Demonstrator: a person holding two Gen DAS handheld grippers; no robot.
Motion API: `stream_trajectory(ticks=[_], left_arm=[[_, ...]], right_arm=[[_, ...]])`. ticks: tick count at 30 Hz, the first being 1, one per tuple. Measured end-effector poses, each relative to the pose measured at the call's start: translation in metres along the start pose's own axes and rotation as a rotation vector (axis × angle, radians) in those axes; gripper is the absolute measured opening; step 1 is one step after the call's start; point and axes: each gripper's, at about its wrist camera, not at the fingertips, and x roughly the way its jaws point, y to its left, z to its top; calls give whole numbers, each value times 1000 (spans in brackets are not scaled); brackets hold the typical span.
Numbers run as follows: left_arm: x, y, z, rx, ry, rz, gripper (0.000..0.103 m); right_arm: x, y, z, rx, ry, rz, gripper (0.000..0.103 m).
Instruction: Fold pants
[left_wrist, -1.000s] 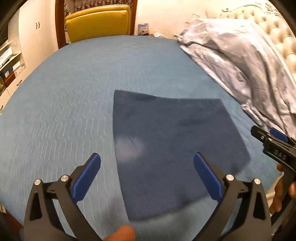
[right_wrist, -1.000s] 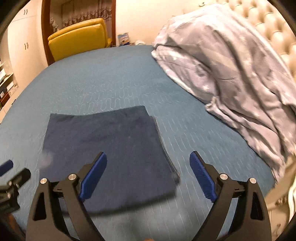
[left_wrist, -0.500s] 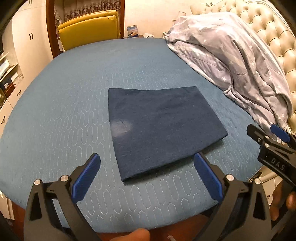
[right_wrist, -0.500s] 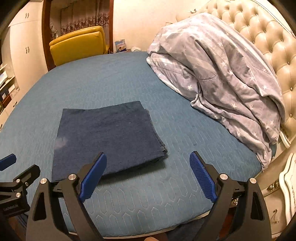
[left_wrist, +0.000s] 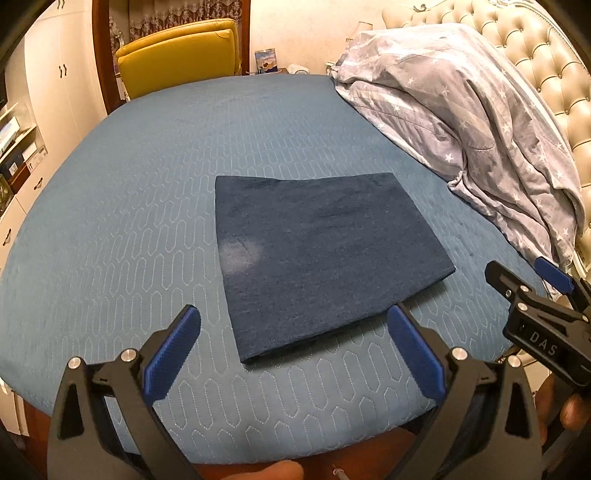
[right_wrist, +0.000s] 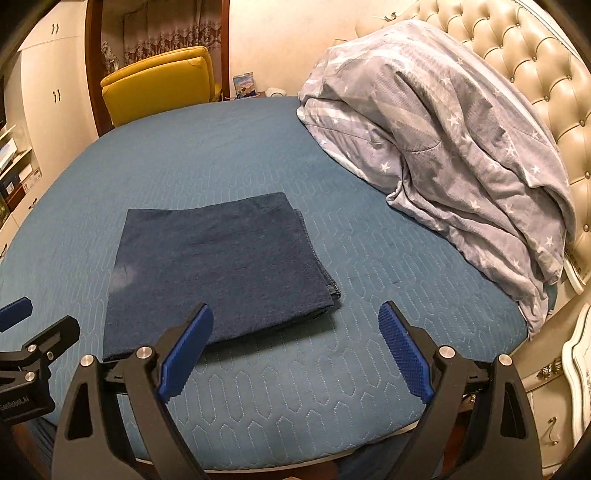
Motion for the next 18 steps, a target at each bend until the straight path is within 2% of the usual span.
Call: stream_trajectory(ticks=[18], left_arm=[[6,-3,4,13,3,-11,101]], right_arm=[[7,1,4,-2,5,13,88]])
